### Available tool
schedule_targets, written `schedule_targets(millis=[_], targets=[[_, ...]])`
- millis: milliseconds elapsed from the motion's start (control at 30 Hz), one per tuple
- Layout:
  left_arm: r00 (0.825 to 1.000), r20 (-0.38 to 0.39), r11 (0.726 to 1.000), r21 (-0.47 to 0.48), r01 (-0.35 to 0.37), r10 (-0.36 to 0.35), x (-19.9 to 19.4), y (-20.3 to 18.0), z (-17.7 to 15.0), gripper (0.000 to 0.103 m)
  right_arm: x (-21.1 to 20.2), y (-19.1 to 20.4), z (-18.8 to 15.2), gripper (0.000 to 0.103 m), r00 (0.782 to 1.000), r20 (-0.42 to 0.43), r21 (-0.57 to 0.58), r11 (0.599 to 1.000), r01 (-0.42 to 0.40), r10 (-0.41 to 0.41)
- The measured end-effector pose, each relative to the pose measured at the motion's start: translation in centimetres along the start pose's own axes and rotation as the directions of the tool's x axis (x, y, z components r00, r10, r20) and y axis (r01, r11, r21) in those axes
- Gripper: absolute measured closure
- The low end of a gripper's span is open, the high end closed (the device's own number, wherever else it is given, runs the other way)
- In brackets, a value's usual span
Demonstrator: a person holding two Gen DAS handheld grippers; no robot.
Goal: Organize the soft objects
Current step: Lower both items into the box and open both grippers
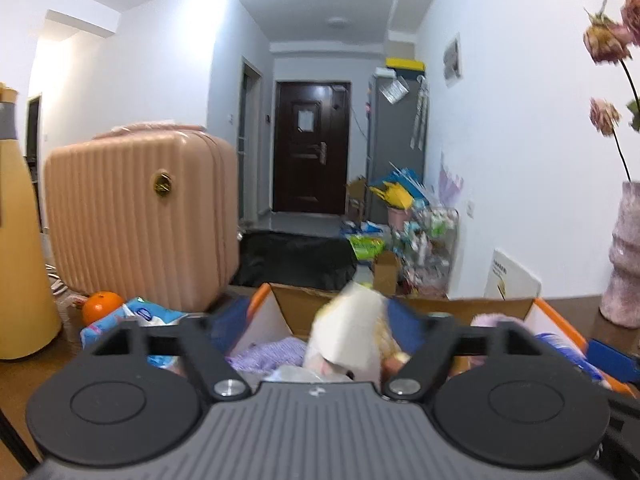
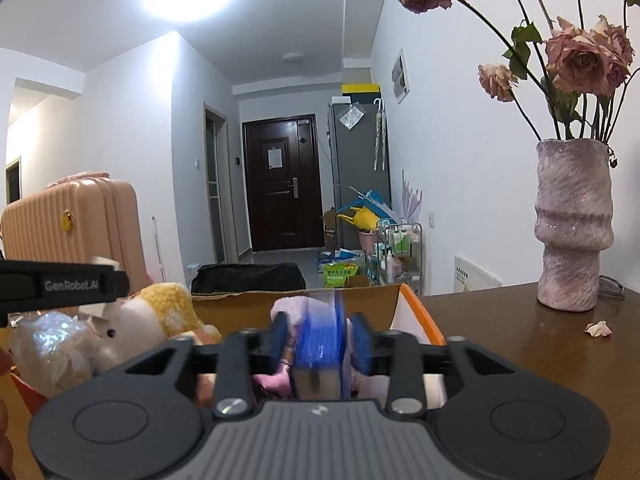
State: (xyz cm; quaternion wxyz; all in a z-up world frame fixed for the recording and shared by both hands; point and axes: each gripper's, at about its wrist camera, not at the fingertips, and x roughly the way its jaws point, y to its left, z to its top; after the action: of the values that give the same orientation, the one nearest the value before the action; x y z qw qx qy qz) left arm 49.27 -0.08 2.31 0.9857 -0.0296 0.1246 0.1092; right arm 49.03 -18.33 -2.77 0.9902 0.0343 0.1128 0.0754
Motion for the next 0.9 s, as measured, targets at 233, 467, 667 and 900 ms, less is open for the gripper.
schedule_targets(millis=[233,467,667,900], targets=[[1.0,0.024,0.999,-0.029,-0.016,0.017,-0.4,0.5,0.1,0.0,-1.2,0.1,0.0,0.0,0.997,0.077,-0.003,1.0,0.031,-0.031],[0.999,0.028,0.998,-0.053,-0.024,0.026,-1.1,1.2,0.2,0.0,-1.6,0.0,0.0,0.0,0.995,0.088,-0.005,0.999,0.041,-0.041],[0.998,0.039,0.997,-0.064,-0.05,0.052,-2.7,2.4,-0.3,0.0,-2.7,-0.1,0.0,0.0,0.995,0.094,-0.009,0.999,0.047,-0.046],[0.998,0.018,0.996,-0.058,-0.065,0.067,-5.2,4.4,-1.1,0.0,-5.6,-0.7,-0.4,0.0,0.994,0.099,-0.016,0.998,0.056,-0.054]])
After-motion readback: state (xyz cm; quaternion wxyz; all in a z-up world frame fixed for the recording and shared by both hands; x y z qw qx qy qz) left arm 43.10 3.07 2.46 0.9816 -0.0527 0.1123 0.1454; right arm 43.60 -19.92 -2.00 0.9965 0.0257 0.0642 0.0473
